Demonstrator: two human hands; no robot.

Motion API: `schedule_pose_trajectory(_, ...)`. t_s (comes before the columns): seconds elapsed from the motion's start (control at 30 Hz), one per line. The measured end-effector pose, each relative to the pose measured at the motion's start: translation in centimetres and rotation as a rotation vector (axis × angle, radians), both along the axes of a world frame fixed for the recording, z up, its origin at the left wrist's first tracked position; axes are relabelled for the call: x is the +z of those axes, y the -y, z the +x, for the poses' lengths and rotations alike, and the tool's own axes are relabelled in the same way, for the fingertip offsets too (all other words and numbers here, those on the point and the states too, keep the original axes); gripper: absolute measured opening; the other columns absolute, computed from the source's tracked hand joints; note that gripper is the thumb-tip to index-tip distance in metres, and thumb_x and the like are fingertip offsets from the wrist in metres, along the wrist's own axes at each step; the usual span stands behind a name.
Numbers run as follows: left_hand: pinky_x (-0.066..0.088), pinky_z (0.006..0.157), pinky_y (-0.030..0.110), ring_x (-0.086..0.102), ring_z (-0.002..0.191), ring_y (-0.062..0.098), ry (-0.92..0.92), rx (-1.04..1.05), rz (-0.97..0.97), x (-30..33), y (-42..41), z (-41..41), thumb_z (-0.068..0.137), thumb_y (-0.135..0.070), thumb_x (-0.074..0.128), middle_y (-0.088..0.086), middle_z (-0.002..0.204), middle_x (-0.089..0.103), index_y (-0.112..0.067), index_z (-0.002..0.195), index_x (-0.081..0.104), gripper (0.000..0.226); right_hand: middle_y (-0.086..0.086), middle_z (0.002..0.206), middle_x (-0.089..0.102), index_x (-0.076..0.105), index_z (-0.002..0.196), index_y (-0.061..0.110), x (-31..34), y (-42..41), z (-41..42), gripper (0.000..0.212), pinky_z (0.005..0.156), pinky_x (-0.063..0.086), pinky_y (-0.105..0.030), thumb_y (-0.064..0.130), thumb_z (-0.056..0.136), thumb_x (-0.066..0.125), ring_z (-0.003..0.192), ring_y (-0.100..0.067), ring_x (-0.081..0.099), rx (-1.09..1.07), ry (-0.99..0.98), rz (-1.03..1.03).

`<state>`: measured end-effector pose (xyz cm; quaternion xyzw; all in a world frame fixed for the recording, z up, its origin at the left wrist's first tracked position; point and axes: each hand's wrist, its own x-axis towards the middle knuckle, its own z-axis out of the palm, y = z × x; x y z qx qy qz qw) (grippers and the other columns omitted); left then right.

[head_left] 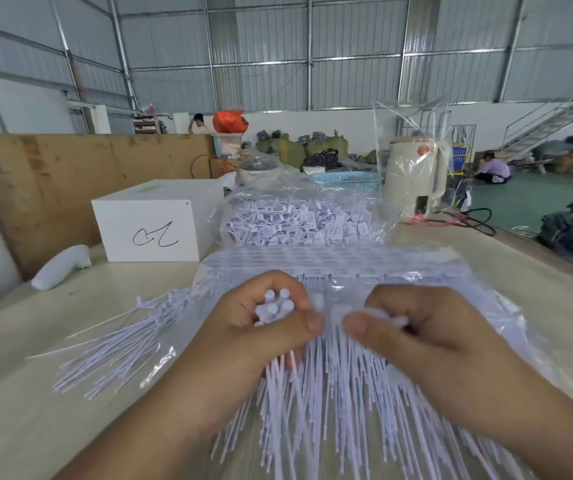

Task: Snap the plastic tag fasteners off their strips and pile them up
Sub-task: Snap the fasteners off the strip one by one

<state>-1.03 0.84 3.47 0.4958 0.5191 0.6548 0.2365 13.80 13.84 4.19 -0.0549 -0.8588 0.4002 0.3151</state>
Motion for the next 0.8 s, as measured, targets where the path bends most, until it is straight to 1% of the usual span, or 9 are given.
schedule_pose_trajectory(0.07,0.042,0.049,0.015,0.049,0.045,0.008,-0.021,-0.14,-0.043,0.0,0.0,-0.1,0.063,-0.023,0.072,-0.006,0.058,0.058,-0.024,0.076,0.071,0.013,0.014,0.049,0.038,0.055,0.061,0.027,-0.6,0.3,-0.4,0.038,0.045,0.023,-0.01,0.056,0.084,0.062,0.043,-0.002,0.033,0.064,0.045,0.116)
schedule_pose_trajectory(0.17,0.044,0.048,0.015,0.051,0.047,0.006,-0.086,-0.327,-0.149,0.4,0.4,-0.3,0.071,-0.005,0.066,-0.009,0.066,0.063,-0.024,0.094,0.073,0.031,0.012,0.05,0.039,0.053,0.064,0.022,-1.1,-0.2,-0.5,0.043,0.046,0.025,-0.014,0.062,0.079,0.061,0.045,-0.002,0.035,0.029,0.041,0.119)
schedule_pose_trajectory(0.23,0.044,0.047,0.016,0.053,0.048,0.007,-0.085,-0.372,-0.209,0.5,0.7,-0.4,0.078,0.005,0.059,-0.009,0.062,0.062,-0.022,0.1,0.072,0.036,0.005,0.053,0.046,0.056,0.072,0.026,-1.3,-0.7,-0.4,0.042,0.047,0.028,-0.019,0.067,0.073,0.06,0.048,-0.003,0.038,-0.017,0.063,0.129)
schedule_pose_trajectory(0.3,0.044,0.049,0.014,0.055,0.049,0.008,-0.099,-0.382,-0.231,0.6,0.7,-0.3,0.083,0.004,0.056,-0.01,0.06,0.061,-0.019,0.101,0.07,0.032,0.0,0.057,0.05,0.058,0.08,0.028,-1.5,-0.8,-0.4,0.043,0.048,0.031,-0.022,0.07,0.072,0.057,0.05,-0.005,0.041,-0.016,0.102,0.137)
schedule_pose_trajectory(0.43,0.044,0.049,0.014,0.057,0.049,0.009,-0.115,-0.335,-0.229,0.6,0.4,-0.3,0.083,-0.012,0.066,-0.009,0.061,0.062,-0.019,0.094,0.07,0.013,0.003,0.059,0.047,0.056,0.08,0.027,-1.7,-0.6,-0.6,0.035,0.049,0.03,-0.023,0.062,0.084,0.054,0.051,-0.006,0.04,0.042,0.104,0.21)
schedule_pose_trajectory(0.53,0.044,0.046,0.015,0.057,0.048,0.009,-0.084,-0.293,-0.21,0.6,0.5,-0.4,0.074,-0.025,0.068,-0.008,0.064,0.062,-0.024,0.084,0.071,0.01,0.002,0.059,0.047,0.059,0.086,0.027,-1.3,-0.8,-0.5,0.035,0.049,0.031,-0.023,0.062,0.083,0.055,0.052,-0.006,0.039,0.095,0.118,0.118)
schedule_pose_trajectory(0.6,0.042,0.045,0.015,0.055,0.046,0.008,-0.119,-0.207,-0.182,0.5,0.5,-0.4,0.073,-0.025,0.069,-0.008,0.061,0.061,-0.026,0.08,0.07,0.007,0.006,0.059,0.042,0.058,0.08,0.02,-1.2,-1.3,-0.3,0.04,0.051,0.03,-0.024,0.06,0.084,0.06,0.053,-0.008,0.038,0.114,0.188,0.071)
schedule_pose_trajectory(0.67,0.042,0.045,0.015,0.052,0.047,0.007,-0.133,-0.091,-0.165,0.2,0.4,-0.4,0.072,-0.018,0.071,-0.009,0.058,0.059,-0.027,0.075,0.069,0.01,0.01,0.058,0.037,0.051,0.071,0.013,-1.0,-1.6,-0.1,0.048,0.051,0.029,-0.025,0.057,0.085,0.062,0.053,-0.008,0.036,0.11,0.244,0.042)
schedule_pose_trajectory(0.8,0.042,0.047,0.018,0.051,0.049,0.01,-0.093,0.05,-0.1,-0.4,-0.4,0.4,0.07,-0.016,0.069,-0.006,0.057,0.056,-0.025,0.071,0.069,0.009,0.011,0.049,0.04,0.052,0.067,0.02,-0.8,-1.3,-0.4,0.035,0.046,0.025,-0.019,0.047,0.085,0.064,0.044,-0.004,0.035,-0.06,0.173,0.07)
